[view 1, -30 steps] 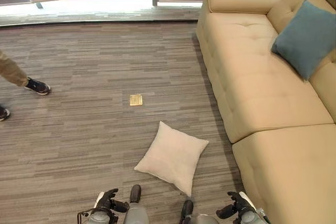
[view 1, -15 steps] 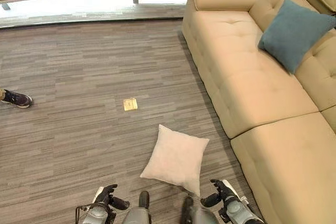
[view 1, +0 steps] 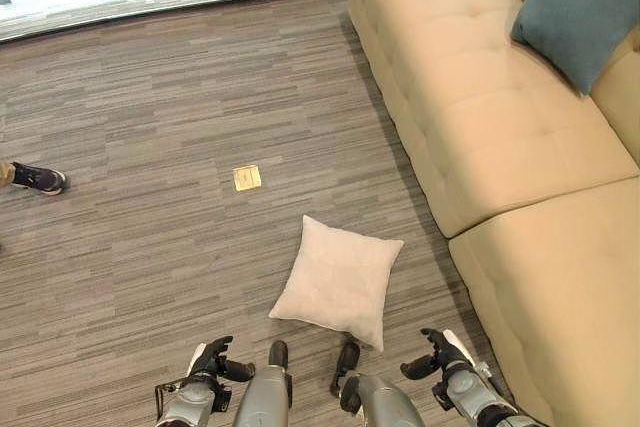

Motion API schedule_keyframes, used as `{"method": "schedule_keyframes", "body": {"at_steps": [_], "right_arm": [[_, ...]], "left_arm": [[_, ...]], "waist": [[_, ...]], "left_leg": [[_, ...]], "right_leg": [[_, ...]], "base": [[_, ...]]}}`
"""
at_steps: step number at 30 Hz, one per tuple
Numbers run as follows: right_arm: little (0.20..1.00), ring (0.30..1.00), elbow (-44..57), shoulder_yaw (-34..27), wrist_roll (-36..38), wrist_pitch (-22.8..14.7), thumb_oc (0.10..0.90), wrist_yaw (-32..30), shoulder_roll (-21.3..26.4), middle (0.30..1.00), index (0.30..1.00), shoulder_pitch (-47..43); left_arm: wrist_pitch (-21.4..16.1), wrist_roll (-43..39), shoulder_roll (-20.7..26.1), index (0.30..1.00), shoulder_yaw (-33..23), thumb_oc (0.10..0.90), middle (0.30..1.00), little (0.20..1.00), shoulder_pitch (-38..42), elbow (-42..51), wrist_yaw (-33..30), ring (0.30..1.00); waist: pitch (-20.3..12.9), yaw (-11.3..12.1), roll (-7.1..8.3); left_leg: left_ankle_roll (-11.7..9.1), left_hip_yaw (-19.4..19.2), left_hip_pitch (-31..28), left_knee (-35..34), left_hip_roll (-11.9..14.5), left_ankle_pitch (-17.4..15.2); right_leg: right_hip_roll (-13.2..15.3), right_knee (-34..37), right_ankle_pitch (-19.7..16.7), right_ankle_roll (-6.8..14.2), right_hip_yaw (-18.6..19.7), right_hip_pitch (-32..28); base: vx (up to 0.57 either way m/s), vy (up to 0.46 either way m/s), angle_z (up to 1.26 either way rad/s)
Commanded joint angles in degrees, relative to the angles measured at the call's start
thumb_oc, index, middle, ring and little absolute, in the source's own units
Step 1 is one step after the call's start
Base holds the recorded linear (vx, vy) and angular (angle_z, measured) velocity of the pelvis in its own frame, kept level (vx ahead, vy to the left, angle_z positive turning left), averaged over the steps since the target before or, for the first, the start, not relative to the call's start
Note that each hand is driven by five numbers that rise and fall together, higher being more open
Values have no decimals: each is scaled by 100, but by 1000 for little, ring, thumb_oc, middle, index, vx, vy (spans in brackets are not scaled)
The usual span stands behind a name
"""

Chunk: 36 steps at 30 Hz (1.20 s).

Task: Pick up all the scattered cushions and arrange them neatly on the sofa.

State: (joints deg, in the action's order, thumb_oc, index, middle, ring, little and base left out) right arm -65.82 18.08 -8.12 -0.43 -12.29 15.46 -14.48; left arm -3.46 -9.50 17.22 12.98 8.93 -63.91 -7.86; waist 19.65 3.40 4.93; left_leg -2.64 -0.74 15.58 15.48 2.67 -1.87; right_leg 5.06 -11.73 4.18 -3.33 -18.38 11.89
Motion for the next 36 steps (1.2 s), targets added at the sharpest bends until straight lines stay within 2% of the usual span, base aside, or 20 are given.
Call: {"method": "schedule_keyframes", "body": {"at_steps": [1, 2, 8, 10, 11, 13, 14, 17, 18, 19, 21, 22, 23, 25, 26, 27, 29, 30, 34, 36], "right_arm": [[900, 900, 340, 101, 157, -64, 800, -161, 271, 900, 900, 247], [900, 900, 366, 138, 87, -52, 800, -166, 250, 900, 900, 208], [900, 900, 579, 195, 161, -74, 800, -204, 189, 900, 900, 53], [900, 900, 656, 169, 257, -73, 800, -246, 203, 900, 900, -82], [900, 900, 717, 134, 413, -75, 800, -287, 224, 900, 900, -189], [900, 900, 742, 93, 497, -72, 800, -313, 241, 900, 900, -260], [900, 900, 829, 8, 760, -77, 800, -395, 281, 900, 900, -431], [900, 900, 975, -188, 1221, -120, 800, -560, 379, 900, 900, -827], [900, 900, 974, -189, 1222, -118, 800, -559, 379, 900, 900, -832], [900, 900, 1111, -297, 1502, -177, 800, -687, 480, 900, 900, -1109], [900, 900, 1335, -457, 1746, -234, 800, -813, 633, 900, 900, -1391], [900, 900, 1337, -459, 1747, -231, 800, -813, 635, 900, 900, -1394], [900, 900, 1422, -503, 1809, -230, 800, -855, 690, 900, 900, -1516], [900, 900, 1468, -634, 2111, -319, 800, -989, 858, 900, 900, -2041], [900, 900, 1463, -633, 2114, -319, 800, -988, 861, 900, 900, -2052], [900, 900, 1555, -690, 2292, -399, 800, -1052, 913, 900, 900, -2314], [900, 900, 1553, -689, 2294, -398, 800, -1052, 912, 900, 900, -2319], [900, 900, 1593, -732, 2531, -500, 800, -1102, 915, 900, 900, -2577], [900, 900, 1698, -636, 2875, -637, 800, -1175, 1019, 900, 900, -3183], [900, 900, 1715, -595, 2921, -670, 800, -1171, 1068, 900, 900, -3289]], "left_arm": [[-127, 26, -83, 900, 153, 800, 900, 900, -231, 317, -30, 900], [-112, 75, -76, 900, 194, 800, 900, 900, -182, 288, -15, 900], [-161, 96, 65, 900, 264, 800, 900, 900, -10, 377, -96, 900], [-207, -95, 140, 900, 259, 800, 900, 900, 118, 603, -169, 900], [-252, -251, 208, 900, 229, 800, 900, 900, 221, 735, -243, 900], [-274, -356, 240, 900, 211, 800, 900, 900, 282, 809, -284, 900], [-331, -608, 342, 900, 204, 800, 900, 900, 480, 966, -381, 900], [-443, -931, 534, 900, 153, 800, 900, 900, 850, 1304, -553, 900], [-441, -932, 535, 900, 152, 800, 900, 900, 854, 1304, -553, 900], [-540, -1128, 649, 900, 86, 800, 900, 900, 1050, 1648, -654, 900], [-654, -1307, 806, 900, 2, 800, 900, 900, 1208, 2122, -776, 900], [-648, -1308, 807, 900, 1, 800, 900, 900, 1210, 2128, -778, 900], [-626, -1316, 845, 900, 2, 800, 900, 900, 1256, 2281, -771, 900], [-718, -1447, 971, 900, -41, 800, 900, 900, 1587, 2594, -941, 900], [-716, -1448, 971, 900, -43, 800, 900, 900, 1596, 2593, -942, 900], [-769, -1516, 1022, 900, -81, 800, 900, 900, 1789, 2738, -1067, 900], [-764, -1515, 1024, 900, -83, 800, 900, 900, 1790, 2743, -1069, 900], [-827, -1634, 1044, 900, -88, 800, 900, 900, 1988, 2895, -1187, 900], [-963, -1831, 1130, 900, -53, 800, 900, 900, 2457, 3435, -1471, 900], [-966, -1817, 1159, 900, -38, 800, 900, 900, 2527, 3526, -1498, 900]], "waist": [[-196, -19, 99], [-170, -72, 109], [-60, -95, 145], [95, -74, 128], [238, -52, 108], [300, -41, 97], [451, -37, 82], [616, -81, 40], [594, -82, 41], [676, -86, 9], [723, -112, -49], [691, -115, -47], [670, -138, -65], [627, -169, -156], [591, -174, -153], [554, -178, -167], [501, -184, -158], [459, -182, -169], [455, -172, -175], [455, -171, -184]], "left_leg": [[-7, 82, 82, -313, 38, -264], [36, 98, 104, -309, -32, -258], [187, -20, 265, -255, -131, -299], [235, -44, 479, -91, -180, -326], [220, -46, 641, 162, -186, -510], [227, -62, 779, 271, -186, -534], [229, -63, 1218, 586, -183, -555], [249, -65, 2023, 1056, -172, -608], [250, -65, 2064, 1078, -171, -616], [276, -41, 2669, 1389, -165, -649], [324, -20, 3345, 1721, -173, -712], [325, -21, 3401, 1751, -175, -722], [342, -31, 3735, 1902, -158, -743], [384, -3, 4648, 2207, -182, -737], [385, -6, 4711, 2233, -186, -743], [399, 21, 5179, 2366, -202, -729], [400, 14, 5257, 2396, -206, -736], [408, 37, 5628, 2496, -208, -733], [397, 86, 6482, 2897, -301, -722], [391, 103, 6632, 2967, -310, -716]], "right_leg": [[30, 237, 263, 526, 277, -195], [99, -8, 275, 548, 338, -44], [261, -362, 229, 627, 546, 351], [328, -571, 228, 640, 585, 600], [368, -795, 369, 664, 643, 777], [392, -892, 387, 658, 653, 926], [448, -1123, 402, 641, 647, 1321], [510, -1550, 460, 602, 659, 2129], [512, -1569, 467, 602, 662, 2168], [560, -1897, 525, 578, 684, 2768], [592, -2307, 614, 547, 731, 3520], [597, -2339, 625, 547, 736, 3577], [618, -2444, 650, 536, 779, 3883], [672, -2923, 728, 511, 885, 4868], [678, -2954, 737, 510, 893, 4935], [692, -3204, 782, 501, 922, 5447], [699, -3242, 794, 500, 934, 5531], [700, -3421, 844, 488, 974, 5948], [763, -3928, 974, 428, 1099, 6818], [790, -4024, 993, 427, 1123, 6974]], "base": [[126, 185, -9], [39, 96, -12], [20, 125, -13], [-22, 66, -6], [7, 55, -2], [-42, 6, 0], [-93, -2, -1], [-120, -5, -1], [-138, -2, -1], [-122, -6, 3], [-117, 2, 1], [-64, 4, -1], [-42, 9, 0], [-49, 14, -1], [0, 0, 0], [19, -4, 6], [18, 2, 5], [0, 0, 0], [43, -23, 1], [39, -7, 10]]}}
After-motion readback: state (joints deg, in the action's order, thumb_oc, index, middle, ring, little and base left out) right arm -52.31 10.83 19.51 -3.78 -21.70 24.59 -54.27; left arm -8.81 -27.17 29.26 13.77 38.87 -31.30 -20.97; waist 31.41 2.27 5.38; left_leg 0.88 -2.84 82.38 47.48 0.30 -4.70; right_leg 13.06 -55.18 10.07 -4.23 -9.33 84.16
